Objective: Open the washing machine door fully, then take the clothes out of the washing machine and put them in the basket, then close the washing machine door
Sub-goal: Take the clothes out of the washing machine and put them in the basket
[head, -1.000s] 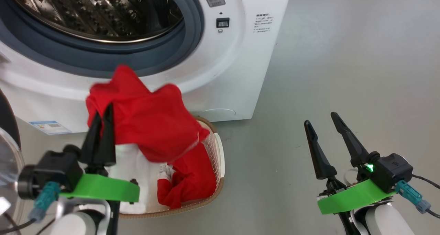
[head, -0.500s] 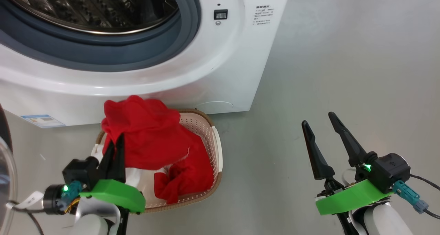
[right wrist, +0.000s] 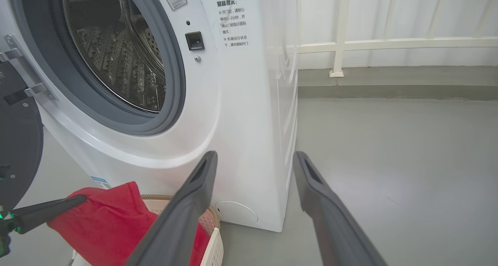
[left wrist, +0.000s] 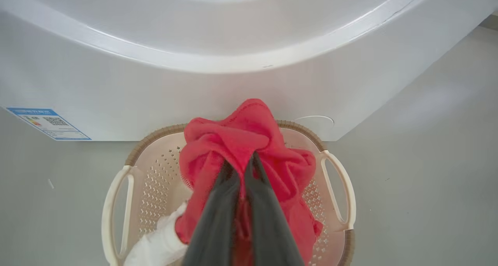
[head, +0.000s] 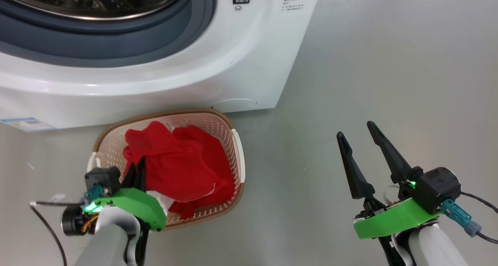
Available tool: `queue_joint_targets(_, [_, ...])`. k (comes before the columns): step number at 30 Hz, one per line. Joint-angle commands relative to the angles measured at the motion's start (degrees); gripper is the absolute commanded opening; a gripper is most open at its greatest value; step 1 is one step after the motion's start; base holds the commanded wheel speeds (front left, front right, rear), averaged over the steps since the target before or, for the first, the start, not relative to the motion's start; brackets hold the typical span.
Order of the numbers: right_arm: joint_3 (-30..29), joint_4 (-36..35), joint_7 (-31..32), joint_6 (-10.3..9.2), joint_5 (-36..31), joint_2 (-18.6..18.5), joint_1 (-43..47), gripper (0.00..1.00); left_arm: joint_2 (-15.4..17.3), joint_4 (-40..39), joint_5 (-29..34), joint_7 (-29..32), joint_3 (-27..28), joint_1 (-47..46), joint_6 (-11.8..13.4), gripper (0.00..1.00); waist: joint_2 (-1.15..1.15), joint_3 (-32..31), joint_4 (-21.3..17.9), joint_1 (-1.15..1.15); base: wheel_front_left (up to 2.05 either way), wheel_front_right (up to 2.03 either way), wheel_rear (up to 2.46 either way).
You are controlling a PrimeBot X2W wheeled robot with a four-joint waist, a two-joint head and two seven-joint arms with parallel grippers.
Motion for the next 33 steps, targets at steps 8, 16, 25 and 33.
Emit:
queue_joint_targets(8, [1.15, -1.43, -0.37, 0.36, -1.01, 0.03, -1.88, 1.00, -1.05, 11.83, -1.93, -1.42, 2.24, -8.38, -2.86, 0.00, 0.00, 4.43, -1.32, 0.00, 0.00, 0.00, 0.00])
queue_joint_targets(16, [1.54, -1.94, -0.37, 0.36, -0.95, 0.03, -3.24, 1.00, -1.72, 23.28, -2.50, -1.37, 1.78, -14.70, -4.38, 0.00, 0.00, 7.75, -2.23, 0.00, 0.00, 0.00, 0.00])
queue_joint_targets(25, [1.95, -1.53, -0.37, 0.36, -0.58, 0.03, -4.29, 1.00, -2.37, 28.65, -3.97, -0.59, 2.19, -16.25, -3.94, 0.00, 0.00, 9.15, -2.93, 0.00, 0.00, 0.00, 0.00])
queue_joint_targets(33, [2.19, -1.70, -0.37, 0.36, -0.43, 0.03, -4.76, 1.00, -2.32, 29.52, -4.32, -0.47, 1.88, -16.86, -3.31, 0.00, 0.00, 10.65, -3.56, 0.00, 0.00, 0.00, 0.00])
